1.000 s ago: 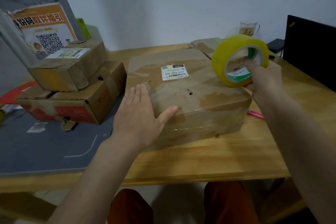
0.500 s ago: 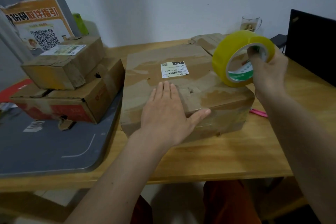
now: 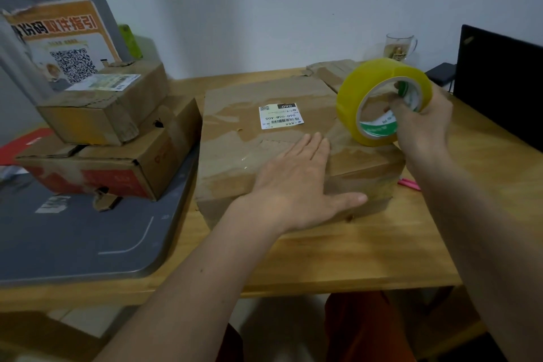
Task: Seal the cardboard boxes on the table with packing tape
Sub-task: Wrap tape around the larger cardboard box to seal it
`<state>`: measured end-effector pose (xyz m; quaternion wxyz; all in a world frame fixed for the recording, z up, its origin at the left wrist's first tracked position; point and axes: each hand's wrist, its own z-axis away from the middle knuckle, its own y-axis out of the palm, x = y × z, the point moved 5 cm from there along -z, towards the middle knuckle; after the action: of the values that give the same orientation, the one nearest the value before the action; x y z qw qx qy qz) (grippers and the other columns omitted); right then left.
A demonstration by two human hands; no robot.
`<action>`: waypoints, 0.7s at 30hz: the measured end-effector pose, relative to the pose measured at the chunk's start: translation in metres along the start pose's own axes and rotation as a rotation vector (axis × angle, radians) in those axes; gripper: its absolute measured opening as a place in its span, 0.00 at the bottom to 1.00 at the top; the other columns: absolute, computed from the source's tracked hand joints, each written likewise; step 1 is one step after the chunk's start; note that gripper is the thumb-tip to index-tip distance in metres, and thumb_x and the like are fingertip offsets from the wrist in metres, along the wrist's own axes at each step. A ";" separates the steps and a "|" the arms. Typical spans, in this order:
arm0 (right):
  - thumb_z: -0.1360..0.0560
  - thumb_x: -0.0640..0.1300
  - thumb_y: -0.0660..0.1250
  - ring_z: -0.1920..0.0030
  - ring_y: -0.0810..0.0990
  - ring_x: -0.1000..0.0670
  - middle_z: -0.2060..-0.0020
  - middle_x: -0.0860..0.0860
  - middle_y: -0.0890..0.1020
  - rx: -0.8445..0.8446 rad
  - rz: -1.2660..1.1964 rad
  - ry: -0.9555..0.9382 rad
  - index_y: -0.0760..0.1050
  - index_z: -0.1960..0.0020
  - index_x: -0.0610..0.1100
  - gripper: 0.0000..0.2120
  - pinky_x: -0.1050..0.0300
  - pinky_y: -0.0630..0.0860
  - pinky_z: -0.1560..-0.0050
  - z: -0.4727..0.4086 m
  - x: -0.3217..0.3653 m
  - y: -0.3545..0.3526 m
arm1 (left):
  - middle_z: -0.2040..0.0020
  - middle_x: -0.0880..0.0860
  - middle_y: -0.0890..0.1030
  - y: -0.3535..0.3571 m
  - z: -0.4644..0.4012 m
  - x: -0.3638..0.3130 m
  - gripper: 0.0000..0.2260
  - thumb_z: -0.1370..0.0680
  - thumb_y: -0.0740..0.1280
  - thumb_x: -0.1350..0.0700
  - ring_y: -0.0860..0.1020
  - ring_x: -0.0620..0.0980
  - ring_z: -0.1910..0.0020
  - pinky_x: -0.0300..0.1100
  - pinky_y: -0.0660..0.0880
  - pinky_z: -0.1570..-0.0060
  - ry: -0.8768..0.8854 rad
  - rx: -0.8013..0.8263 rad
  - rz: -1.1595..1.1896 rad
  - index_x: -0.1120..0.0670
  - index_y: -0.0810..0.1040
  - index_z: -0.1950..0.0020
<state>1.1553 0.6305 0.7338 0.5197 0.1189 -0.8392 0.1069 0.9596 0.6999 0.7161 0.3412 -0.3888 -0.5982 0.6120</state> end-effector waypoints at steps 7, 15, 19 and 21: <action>0.24 0.40 0.67 0.57 0.76 0.65 0.57 0.63 0.77 0.004 0.001 0.012 0.76 0.44 0.51 0.10 0.74 0.70 0.57 0.000 -0.003 -0.001 | 0.19 0.55 0.42 -0.003 0.044 0.038 0.52 0.33 0.39 0.23 0.42 0.51 0.20 0.43 0.38 0.31 -0.211 -0.013 -0.127 0.56 0.40 0.19; 0.23 0.38 0.66 0.52 0.78 0.58 0.52 0.56 0.79 -0.003 -0.033 0.021 0.77 0.42 0.49 0.12 0.69 0.71 0.52 0.002 -0.002 0.002 | 0.21 0.68 0.46 -0.006 0.030 0.038 0.57 0.31 0.48 0.20 0.46 0.66 0.21 0.58 0.47 0.22 -0.438 0.097 -0.179 0.65 0.42 0.21; 0.24 0.37 0.66 0.49 0.78 0.54 0.50 0.53 0.80 0.000 -0.013 0.015 0.76 0.42 0.47 0.13 0.61 0.74 0.46 0.005 0.000 0.001 | 0.19 0.61 0.45 -0.005 -0.016 -0.001 0.56 0.31 0.56 0.22 0.44 0.58 0.20 0.51 0.44 0.22 -0.176 0.111 -0.063 0.61 0.43 0.20; 0.24 0.38 0.66 0.48 0.79 0.53 0.50 0.53 0.80 0.042 -0.020 0.008 0.76 0.41 0.47 0.13 0.60 0.74 0.46 0.004 0.000 0.000 | 0.19 0.57 0.41 -0.004 -0.029 -0.010 0.55 0.30 0.57 0.23 0.41 0.53 0.20 0.46 0.41 0.24 -0.109 0.101 -0.021 0.59 0.40 0.20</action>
<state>1.1520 0.6295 0.7320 0.5215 0.1379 -0.8335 0.1195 0.9892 0.7051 0.7212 0.3338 -0.3309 -0.5883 0.6580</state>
